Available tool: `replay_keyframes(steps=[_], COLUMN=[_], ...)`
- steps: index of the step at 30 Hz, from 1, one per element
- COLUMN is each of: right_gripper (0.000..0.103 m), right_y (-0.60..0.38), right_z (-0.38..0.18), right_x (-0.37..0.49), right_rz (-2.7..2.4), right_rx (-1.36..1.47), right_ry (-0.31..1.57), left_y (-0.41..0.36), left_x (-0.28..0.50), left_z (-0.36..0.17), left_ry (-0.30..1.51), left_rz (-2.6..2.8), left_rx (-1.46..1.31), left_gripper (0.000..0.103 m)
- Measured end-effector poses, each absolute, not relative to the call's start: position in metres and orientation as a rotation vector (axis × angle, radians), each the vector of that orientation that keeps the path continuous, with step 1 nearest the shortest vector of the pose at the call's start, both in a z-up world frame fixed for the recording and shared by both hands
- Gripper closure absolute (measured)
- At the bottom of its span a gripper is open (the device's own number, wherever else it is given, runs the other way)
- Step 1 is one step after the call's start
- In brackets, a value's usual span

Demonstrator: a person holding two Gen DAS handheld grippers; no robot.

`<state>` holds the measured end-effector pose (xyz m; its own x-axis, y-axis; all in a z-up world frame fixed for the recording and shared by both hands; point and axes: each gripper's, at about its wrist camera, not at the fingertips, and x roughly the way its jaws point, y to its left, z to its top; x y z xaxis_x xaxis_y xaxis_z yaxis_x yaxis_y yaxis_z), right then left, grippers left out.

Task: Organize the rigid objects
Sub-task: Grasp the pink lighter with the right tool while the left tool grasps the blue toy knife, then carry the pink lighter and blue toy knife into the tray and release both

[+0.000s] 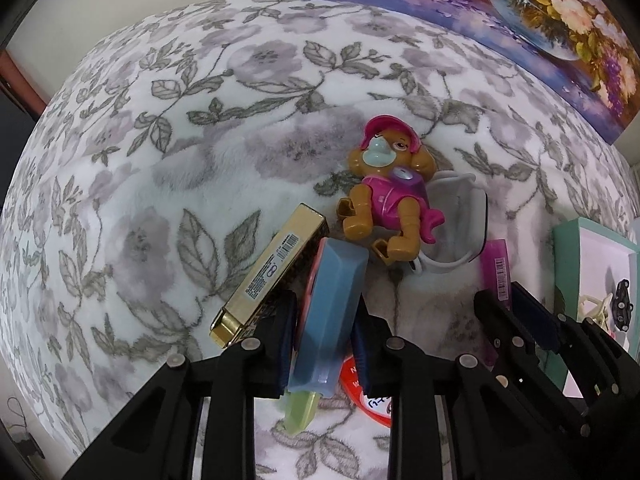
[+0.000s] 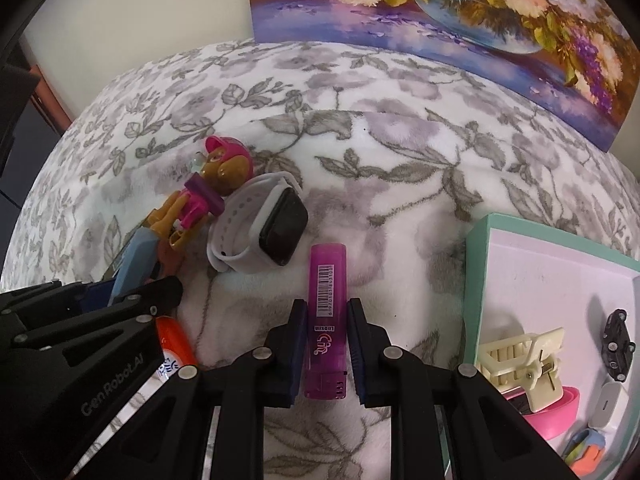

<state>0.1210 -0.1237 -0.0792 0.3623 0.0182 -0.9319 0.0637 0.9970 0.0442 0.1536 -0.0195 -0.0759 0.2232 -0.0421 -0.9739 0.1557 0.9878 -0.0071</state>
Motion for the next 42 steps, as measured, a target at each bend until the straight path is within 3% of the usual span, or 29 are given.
replay_keyframes(steps=[12,26,42], right_gripper=[0.082,0.082,0.082], right_y=[-0.126,-0.147,-0.237], right_z=[-0.073,-0.024,0.016], right_x=[0.117,0.111,0.084], right_rz=[0.02,0.029,-0.127], right_rx=[0.141,0.217,0.26], right_ry=[1.204,1.088,1.038], left_y=[-0.002,0.003,-0.057], left_x=[0.158,0.152,0.12], left_z=[-0.063,0.012,0.062], left_ry=[1.326,1.139,1.045], left_rz=[-0.09,-0.061,-0.203], left_rx=[0.031,-0.003,0.012], left_gripper=[0.081,0.081,0.082])
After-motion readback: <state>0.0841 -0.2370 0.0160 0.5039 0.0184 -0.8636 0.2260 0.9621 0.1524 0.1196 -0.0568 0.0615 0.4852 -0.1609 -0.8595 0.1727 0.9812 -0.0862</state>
